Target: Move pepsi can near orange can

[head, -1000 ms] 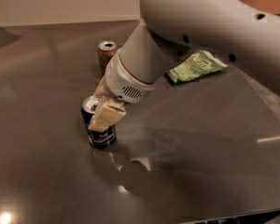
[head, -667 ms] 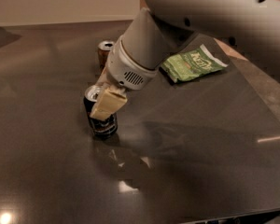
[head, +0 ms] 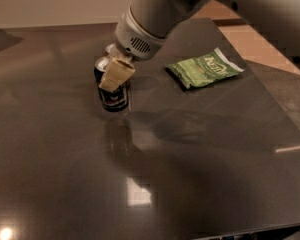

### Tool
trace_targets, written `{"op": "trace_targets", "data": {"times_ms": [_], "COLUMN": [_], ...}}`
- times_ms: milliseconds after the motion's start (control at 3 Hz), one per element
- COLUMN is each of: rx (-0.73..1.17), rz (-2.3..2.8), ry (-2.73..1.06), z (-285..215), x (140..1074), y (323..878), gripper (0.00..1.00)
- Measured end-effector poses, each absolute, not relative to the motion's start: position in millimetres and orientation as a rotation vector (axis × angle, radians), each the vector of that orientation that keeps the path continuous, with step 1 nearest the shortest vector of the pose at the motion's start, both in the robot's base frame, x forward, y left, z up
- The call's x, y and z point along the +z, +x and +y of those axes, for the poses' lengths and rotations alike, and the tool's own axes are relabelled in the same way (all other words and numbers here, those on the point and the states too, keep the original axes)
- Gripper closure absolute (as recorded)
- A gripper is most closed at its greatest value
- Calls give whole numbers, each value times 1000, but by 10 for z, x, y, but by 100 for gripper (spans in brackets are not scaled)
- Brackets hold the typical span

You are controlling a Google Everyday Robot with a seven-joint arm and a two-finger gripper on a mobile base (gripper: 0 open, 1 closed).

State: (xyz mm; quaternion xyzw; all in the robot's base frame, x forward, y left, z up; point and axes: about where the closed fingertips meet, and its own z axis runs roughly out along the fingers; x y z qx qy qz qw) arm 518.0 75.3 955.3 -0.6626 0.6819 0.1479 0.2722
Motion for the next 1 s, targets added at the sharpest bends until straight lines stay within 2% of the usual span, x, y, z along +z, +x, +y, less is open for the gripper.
{"op": "trace_targets", "data": {"times_ms": [1000], "rx": [299], "rz": [1986], "ry": [-1684], "z": [531], "x": [9309], "y": [5794], "gripper": [100]}}
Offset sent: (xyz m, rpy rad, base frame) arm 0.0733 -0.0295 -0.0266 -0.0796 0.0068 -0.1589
